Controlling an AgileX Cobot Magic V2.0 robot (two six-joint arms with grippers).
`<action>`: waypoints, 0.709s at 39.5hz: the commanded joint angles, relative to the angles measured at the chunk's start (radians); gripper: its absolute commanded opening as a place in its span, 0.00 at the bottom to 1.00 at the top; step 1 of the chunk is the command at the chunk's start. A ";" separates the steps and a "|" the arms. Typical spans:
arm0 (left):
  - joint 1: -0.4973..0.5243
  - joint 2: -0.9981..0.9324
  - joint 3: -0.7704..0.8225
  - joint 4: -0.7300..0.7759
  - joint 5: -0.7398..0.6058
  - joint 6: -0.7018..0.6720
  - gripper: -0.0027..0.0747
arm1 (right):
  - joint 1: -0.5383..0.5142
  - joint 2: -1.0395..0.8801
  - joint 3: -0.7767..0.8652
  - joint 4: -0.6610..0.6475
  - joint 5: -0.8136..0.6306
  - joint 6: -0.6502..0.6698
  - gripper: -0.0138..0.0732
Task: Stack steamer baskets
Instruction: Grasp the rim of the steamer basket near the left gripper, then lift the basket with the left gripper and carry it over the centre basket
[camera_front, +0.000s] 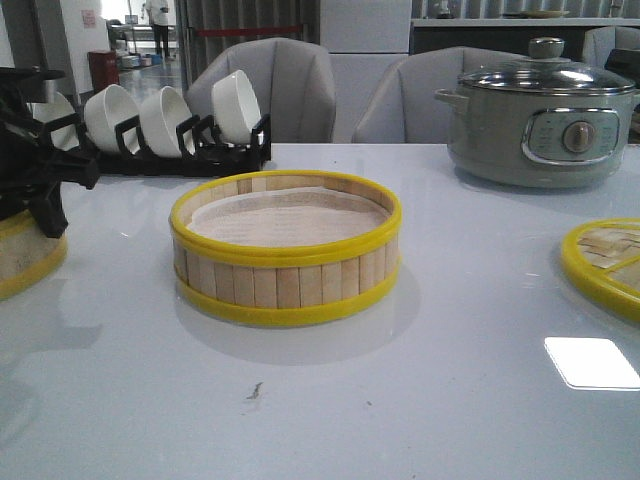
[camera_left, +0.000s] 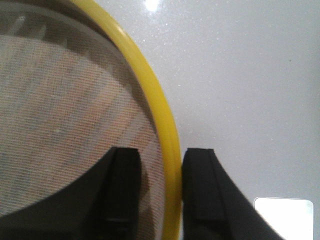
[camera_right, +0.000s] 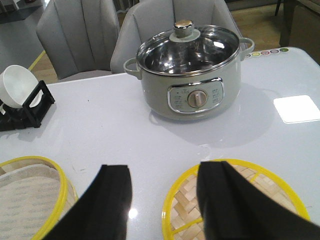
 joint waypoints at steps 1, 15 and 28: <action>-0.007 -0.055 -0.031 -0.003 -0.032 -0.009 0.15 | 0.002 -0.001 -0.038 -0.003 -0.088 -0.002 0.64; -0.085 -0.179 -0.114 -0.022 -0.009 -0.009 0.15 | 0.002 -0.001 -0.038 -0.003 -0.088 -0.002 0.64; -0.286 -0.208 -0.278 -0.023 0.090 -0.009 0.15 | 0.002 -0.001 -0.038 -0.003 -0.088 -0.002 0.64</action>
